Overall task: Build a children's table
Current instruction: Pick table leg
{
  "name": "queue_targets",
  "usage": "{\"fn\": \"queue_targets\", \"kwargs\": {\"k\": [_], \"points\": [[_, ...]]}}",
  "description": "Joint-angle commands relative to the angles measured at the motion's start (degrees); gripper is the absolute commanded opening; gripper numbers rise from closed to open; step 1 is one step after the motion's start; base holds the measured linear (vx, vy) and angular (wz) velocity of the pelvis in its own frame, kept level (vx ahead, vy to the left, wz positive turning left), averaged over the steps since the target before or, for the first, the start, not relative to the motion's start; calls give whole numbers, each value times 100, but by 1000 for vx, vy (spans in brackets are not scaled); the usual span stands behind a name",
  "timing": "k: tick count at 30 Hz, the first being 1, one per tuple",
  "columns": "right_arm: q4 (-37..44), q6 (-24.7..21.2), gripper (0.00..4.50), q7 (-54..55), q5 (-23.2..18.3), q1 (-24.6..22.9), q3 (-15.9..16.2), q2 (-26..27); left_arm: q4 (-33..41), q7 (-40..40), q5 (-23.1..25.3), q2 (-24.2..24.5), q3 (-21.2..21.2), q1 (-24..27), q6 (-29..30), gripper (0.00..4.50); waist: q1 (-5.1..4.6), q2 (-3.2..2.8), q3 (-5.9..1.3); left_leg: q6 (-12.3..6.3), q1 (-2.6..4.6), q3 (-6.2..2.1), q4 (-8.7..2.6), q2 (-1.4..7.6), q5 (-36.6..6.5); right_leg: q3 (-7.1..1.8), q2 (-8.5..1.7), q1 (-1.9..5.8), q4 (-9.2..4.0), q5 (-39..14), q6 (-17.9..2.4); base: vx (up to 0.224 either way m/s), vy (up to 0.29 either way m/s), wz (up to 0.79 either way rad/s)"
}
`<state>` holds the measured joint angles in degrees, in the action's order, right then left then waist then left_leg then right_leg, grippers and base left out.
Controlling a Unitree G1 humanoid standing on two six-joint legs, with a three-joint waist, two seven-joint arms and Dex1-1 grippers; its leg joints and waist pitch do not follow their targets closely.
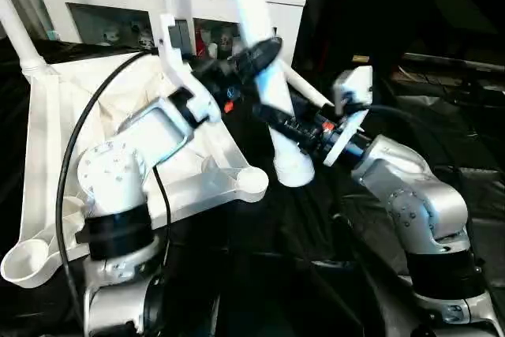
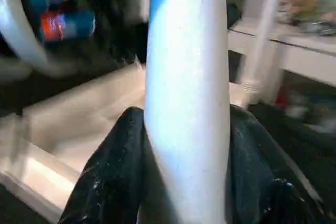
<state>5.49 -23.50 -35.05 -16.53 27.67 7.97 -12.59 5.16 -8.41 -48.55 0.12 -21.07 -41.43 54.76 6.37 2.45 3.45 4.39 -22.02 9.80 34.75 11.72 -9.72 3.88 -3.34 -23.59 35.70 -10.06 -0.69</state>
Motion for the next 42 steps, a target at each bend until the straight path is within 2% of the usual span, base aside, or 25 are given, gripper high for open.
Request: {"fn": "queue_targets", "kwargs": {"k": [1, 2, 3, 5, 7, 9, 14, 17, 24, 25, 29, 32, 34, 36, 37, 38, 39, 41, 42], "points": [[-5, 403, 177, 186, 373, 45, 149, -6, -124, 202, 175, -5, -22, -88, -123, 369, 3, 15, -411, 210, 77, -25, -379, 80, -972, -255, -385, 321, -490, -1683, -348, 0, 0, 0], [-5, 403, 177, 186, 373, 45, 149, -6, -124, 202, 175, -5, -22, -88, -123, 357, 7, 12, -410, 212, 83, -28, -381, 86, -983, -254, -386, 308, -490, -1693, -336, 0, 0, 0], [-114, 562, 177, 530, 615, 71, 219, 93, -139, 350, 306, -89, 17, -119, -235, 334, 0, 11, -410, 214, 85, -35, -387, 99, -1030, -255, -388, 296, -485, -1682, -329, 0, 0, 0], [-181, 618, 177, 849, 780, 104, 260, 210, -175, 588, 450, -180, 21, -157, -354, 331, -15, 24, -412, 217, 83, -31, -385, 89, -1032, -251, -378, 298, -485, -1641, -335, 0, 0, 0], [-222, 744, 177, 1145, 997, 143, 299, 291, -237, 845, 451, -292, -69, -204, -412, 324, -10, 20, -417, 237, 90, -37, -387, 97, -1032, -255, -375, 300, -464, -1468, -360, 0, 0, 0], [-333, 891, 177, 1432, 1250, 197, 327, 367, -349, 1225, 459, -425, -213, -265, -592, 297, -15, 30, -419, 249, 89, -36, -388, 91, -1049, -254, -367, 304, -451, -1344, -391, 0, 0, 0], [-502, 1404, 177, 1547, 1745, 236, 514, 299, -383, 1333, 360, -527, -276, -293, -721, 274, -9, 51, -420, 210, 75, -31, -378, 80, -1013, -259, -371, 319, -435, -1239, -352, 0, 0, 0], [-569, 1518, 177, 1584, 1845, 231, 576, 281, -363, 1284, 273, -572, -271, -286, -670, 248, -8, 33, -418, 186, 80, -27, -370, 74, -996, -261, -362, 321, -421, -1133, -398, 0, 0, 0], [-730, 1749, 177, 1676, 2050, 255, 613, 311, -295, 1307, 92, -533, -182, -243, -595, 195, -27, 39, -410, 160, 85, -27, -375, 77, -1118, -258, -350, 319, -436, -1222, -410, 0, 0, 0], [-748, 1751, 233, 1653, 2017, 255, 606, 323, -303, 1314, 95, -528, -201, -252, -607, 189, -25, 32, -411, 160, 95, -27, -377, 81, -1127, -259, -351, 312, -439, -1235, -412, 0, 0, 0], [-778, 1779, 265, 1586, 1899, 246, 538, 386, -304, 1309, 73, -481, -210, -255, -631, 183, -32, 35, -410, 150, 95, -29, -379, 81, -1177, -256, -354, 312, -440, -1277, -401, 0, 0, 0], [-760, 1778, 295, 1459, 1624, 247, 396, 478, -246, 1080, 305, -188, 70, -174, -616, 178, -35, 11, -415, 125, 104, -40, -393, 90, -1209, -255, -351, 298, -431, -1290, -387, 0, 0, 0], [-617, 1296, 310, 1091, 891, 256, 67, 613, -128, 523, 624, 317, 562, -53, -570, 177, -50, 2, -417, 77, 121, -48, -406, 97, -1268, -258, -346, 293, -426, -1293, -368, 0, 0, 0], [-551, 1070, 333, 891, 605, 269, -45, 594, -61, 278, 643, 504, 704, -26, -519, 177, -64, 5, -418, 129, 111, -50, -411, 114, -1181, -262, -353, 303, -404, -1142, -424, 0, 0, 0], [-474, 647, 337, 649, 278, 292, -146, 509, 68, -36, 625, 753, 885, 12, -414, 177, -61, 6, -415, 123, 133, -48, -410, 116, -1144, -262, -348, 305, -393, -1036, -504, 0, 0, 0], [-407, 305, 337, 439, 19, 308, -217, 427, 177, -296, 604, 958, 1032, 44, -325, 177, -58, -5, -421, 130, 115, -58, -414, 118, -1093, -262, -355, 325, -361, -968, -537, 0, 0, 0], [-242, -252, 339, -162, -397, 300, -181, 107, 413, -816, 462, 1334, 1246, 100, -124, 177, -38, -30, -427, 107, 145, -64, -409, 123, -1051, -260, -342, 337, -332, -878, -592, 0, 0, 0], [-133, -515, 339, -527, -592, 272, -107, -130, 538, -1104, 341, 1523, 1315, 111, -49, 177, -33, -15, -405, 148, 126, -24, -400, 124, -1005, -277, -370, 313, -365, -851, -695, 0, 0, 0], [-94, -603, 339, -668, -664, 261, -79, -227, 583, -1226, 294, 1601, 1344, 110, -37, 177, -22, -7, -407, 154, 120, -24, -393, 108, -989, -272, -370, 330, -365, -889, -708, 0, 0, 0]]}}
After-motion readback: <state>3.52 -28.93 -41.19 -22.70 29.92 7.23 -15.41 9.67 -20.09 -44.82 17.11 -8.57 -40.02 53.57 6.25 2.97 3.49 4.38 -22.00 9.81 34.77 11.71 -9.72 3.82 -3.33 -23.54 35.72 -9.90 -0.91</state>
